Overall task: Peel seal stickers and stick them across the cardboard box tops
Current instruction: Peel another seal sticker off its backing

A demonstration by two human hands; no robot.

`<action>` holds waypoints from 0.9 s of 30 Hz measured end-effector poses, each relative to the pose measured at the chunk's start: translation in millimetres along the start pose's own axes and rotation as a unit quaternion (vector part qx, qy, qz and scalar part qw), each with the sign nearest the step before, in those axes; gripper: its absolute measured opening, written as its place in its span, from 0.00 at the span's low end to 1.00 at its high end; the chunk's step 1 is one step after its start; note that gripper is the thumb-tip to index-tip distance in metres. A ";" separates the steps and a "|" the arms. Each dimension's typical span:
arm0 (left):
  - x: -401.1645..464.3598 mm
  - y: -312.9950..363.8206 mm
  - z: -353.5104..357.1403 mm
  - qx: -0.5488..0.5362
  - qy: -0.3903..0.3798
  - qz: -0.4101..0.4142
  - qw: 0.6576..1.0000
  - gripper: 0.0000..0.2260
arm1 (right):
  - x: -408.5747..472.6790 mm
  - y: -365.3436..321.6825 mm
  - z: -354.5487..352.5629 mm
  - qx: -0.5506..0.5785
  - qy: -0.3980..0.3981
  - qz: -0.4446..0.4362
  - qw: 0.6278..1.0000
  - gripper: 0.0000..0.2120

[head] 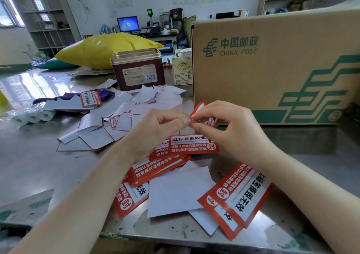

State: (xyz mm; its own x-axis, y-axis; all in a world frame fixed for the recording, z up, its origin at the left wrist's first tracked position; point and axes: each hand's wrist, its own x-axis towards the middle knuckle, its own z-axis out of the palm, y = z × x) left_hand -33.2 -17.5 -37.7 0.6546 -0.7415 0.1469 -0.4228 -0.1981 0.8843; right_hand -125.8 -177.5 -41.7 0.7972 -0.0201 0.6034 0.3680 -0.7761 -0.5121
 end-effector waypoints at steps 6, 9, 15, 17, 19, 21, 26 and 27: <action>0.6 0.2 2.7 0.001 0.010 0.023 1.000 0.12 | -1.5 0.8 0.3 -0.007 0.029 -0.011 0.999 0.08; 1.4 -0.1 4.5 0.019 0.028 0.035 0.999 0.11 | -1.4 0.7 1.2 -0.017 0.036 -0.013 0.999 0.08; 1.1 -0.4 5.2 0.049 0.043 0.055 0.996 0.09 | -1.3 0.6 1.6 -0.019 0.035 -0.009 0.999 0.07; 0.9 -0.2 6.0 0.061 0.044 0.062 0.995 0.09 | -1.6 0.0 1.9 -0.018 0.034 -0.005 0.999 0.07; 1.4 -0.2 6.5 0.073 0.048 0.065 0.994 0.10 | -1.8 0.1 1.9 -0.018 0.037 -0.006 0.999 0.07; 1.9 -0.5 7.0 0.079 0.054 0.068 0.993 0.10 | -2.1 0.1 1.8 -0.017 0.038 -0.005 0.999 0.07; 1.5 0.8 7.4 0.072 0.054 0.072 0.993 0.10 | -1.7 -0.1 1.3 -0.017 0.033 -0.003 0.999 0.07; 1.3 1.5 7.6 0.067 0.052 0.071 0.994 0.10 | -1.6 -0.1 1.3 -0.016 0.032 -0.004 0.999 0.07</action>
State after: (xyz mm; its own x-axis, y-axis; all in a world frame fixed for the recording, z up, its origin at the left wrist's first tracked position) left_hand -37.8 -23.6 -39.6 0.6413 -0.6989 0.3168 -0.5905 -0.1858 0.7854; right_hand -126.5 -176.6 -43.5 0.7611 -0.0537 0.6464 0.3576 -0.7967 -0.4872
